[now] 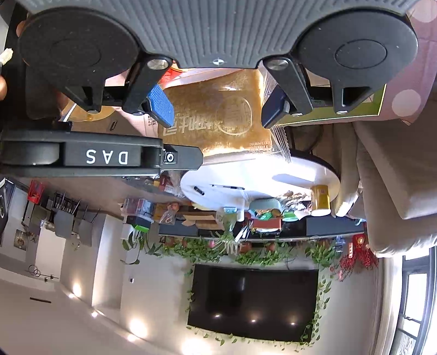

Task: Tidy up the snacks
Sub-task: 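Lower the clear bag into the box and open the right tool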

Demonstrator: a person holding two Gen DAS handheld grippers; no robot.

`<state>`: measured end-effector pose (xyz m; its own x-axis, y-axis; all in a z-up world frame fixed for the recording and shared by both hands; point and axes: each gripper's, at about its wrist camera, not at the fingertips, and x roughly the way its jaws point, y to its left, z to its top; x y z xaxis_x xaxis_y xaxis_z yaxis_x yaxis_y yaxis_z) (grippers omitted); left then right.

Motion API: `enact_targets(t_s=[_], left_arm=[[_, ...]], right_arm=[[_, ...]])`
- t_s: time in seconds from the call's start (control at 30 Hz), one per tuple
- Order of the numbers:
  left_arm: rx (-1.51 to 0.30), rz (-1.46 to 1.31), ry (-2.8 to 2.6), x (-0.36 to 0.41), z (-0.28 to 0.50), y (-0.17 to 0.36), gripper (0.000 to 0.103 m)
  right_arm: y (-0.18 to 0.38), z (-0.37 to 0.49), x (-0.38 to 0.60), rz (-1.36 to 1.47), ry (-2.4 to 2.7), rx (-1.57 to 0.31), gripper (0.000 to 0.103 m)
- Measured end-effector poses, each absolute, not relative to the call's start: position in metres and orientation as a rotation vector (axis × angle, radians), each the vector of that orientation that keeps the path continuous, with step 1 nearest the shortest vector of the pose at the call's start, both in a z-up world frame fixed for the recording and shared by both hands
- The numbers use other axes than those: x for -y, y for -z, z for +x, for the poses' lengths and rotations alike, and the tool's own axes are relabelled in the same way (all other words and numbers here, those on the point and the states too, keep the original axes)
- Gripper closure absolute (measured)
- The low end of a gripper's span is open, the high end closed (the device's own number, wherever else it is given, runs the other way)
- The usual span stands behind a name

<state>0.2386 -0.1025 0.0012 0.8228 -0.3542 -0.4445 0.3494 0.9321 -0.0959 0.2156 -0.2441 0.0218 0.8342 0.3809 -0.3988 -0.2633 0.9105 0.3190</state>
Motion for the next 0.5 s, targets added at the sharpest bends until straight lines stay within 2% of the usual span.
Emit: enact_targets(t_s=[0.2,0.3,0.5], left_arm=[[-0.516,0.0,0.364,0.104,0.258,0.014,0.035],[-0.532,0.015,0.343,0.105,0.266,0.021,0.028],[-0.541,-0.013,0.321,0.088,0.257,0.023,0.025]], right_arm=[[-0.008,0.232,0.238,0.24,-0.334,-0.502,0.051],[-0.001,0.239,0.236,0.21,-0.298,-0.487,0.05],[0.011,0.237,0.247,0.193,-0.214,-0.503,0.048]])
